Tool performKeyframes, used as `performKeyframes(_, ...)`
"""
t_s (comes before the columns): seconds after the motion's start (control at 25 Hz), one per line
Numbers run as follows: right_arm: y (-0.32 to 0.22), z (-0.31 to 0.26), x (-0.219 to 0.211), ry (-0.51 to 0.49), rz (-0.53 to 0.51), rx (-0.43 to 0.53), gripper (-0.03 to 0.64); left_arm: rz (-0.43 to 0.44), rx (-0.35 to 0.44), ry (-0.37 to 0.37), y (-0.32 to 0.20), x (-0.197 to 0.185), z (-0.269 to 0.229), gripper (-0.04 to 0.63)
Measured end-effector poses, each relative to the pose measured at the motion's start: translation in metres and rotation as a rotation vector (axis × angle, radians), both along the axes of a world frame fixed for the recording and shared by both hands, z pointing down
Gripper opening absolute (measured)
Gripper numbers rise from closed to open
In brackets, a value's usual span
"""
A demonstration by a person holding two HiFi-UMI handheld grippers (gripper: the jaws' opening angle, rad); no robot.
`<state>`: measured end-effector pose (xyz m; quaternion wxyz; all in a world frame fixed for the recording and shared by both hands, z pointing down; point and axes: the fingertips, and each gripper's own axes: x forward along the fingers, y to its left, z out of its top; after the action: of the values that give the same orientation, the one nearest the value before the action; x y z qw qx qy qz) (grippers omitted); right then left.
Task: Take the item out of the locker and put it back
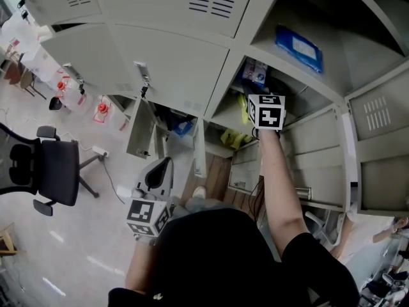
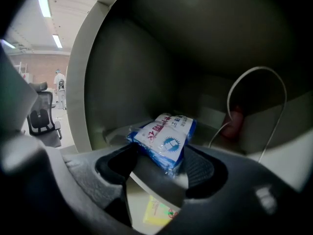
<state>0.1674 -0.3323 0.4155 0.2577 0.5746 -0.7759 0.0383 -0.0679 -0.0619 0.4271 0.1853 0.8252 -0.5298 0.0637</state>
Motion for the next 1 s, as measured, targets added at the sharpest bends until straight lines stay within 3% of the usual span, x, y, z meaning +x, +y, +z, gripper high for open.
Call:
performKeyframes(0.56,0.021,-0.018,-0.004,-0.063,-0.018,0.069,0.243,0.046,0.004,-0.017,0.008,-0.004,-0.006,0.012)
performKeyframes(1.0,0.074,-0.042,-0.002,-0.12,-0.031,0.123,0.236,0.101,0.006,-0.016,0.018,-0.001,-0.008,0.012)
